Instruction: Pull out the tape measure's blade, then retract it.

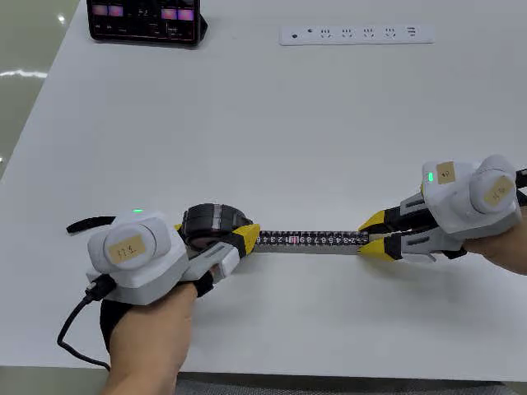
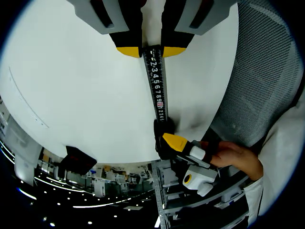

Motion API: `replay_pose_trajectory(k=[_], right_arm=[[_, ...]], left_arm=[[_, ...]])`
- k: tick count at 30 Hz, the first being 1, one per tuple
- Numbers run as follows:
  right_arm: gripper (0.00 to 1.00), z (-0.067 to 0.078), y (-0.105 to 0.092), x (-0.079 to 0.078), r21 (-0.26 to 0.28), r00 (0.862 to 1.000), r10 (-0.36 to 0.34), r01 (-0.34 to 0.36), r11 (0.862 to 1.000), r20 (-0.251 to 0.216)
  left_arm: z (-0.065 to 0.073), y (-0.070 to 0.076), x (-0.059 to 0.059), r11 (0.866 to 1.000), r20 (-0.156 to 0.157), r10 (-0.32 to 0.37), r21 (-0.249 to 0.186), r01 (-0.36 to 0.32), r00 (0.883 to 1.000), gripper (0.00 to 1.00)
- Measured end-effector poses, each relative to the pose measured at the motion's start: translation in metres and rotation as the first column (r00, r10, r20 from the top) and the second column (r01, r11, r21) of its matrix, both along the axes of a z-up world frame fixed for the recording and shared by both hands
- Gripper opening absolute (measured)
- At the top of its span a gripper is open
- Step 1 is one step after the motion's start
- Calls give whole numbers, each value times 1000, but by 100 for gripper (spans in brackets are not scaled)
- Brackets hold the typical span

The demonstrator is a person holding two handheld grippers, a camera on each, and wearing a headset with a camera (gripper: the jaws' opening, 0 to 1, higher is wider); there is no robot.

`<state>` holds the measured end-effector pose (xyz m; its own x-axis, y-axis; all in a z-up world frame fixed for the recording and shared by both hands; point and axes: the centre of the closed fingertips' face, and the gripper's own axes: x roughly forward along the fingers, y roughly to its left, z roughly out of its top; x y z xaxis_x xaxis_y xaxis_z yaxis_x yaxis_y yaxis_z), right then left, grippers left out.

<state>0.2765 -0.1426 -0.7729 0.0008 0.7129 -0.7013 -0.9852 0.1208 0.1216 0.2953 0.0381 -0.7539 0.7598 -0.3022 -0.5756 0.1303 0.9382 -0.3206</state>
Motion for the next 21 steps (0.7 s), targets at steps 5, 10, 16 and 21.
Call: replay_pose_trajectory(k=[5, 10, 16, 21], right_arm=[[11, -1, 7, 0, 9, 1000, 4, -4, 1000, -6], [11, -1, 13, 2, 25, 1000, -1, 2, 1000, -14], [11, -1, 22, 3, 47, 1000, -6, 8, 999, -30], [11, -1, 29, 2, 63, 999, -5, 7, 998, -37]], left_arm=[[0, 0, 0, 1000, 0, 2, -1, -2, 1000, 59], [0, 1, 1, 1000, -2, 3, -5, -3, 1000, 59], [0, 1, 1, 1000, -2, 3, -7, -3, 1000, 59], [0, 1, 1, 1000, -1, 3, -12, -3, 1000, 59]])
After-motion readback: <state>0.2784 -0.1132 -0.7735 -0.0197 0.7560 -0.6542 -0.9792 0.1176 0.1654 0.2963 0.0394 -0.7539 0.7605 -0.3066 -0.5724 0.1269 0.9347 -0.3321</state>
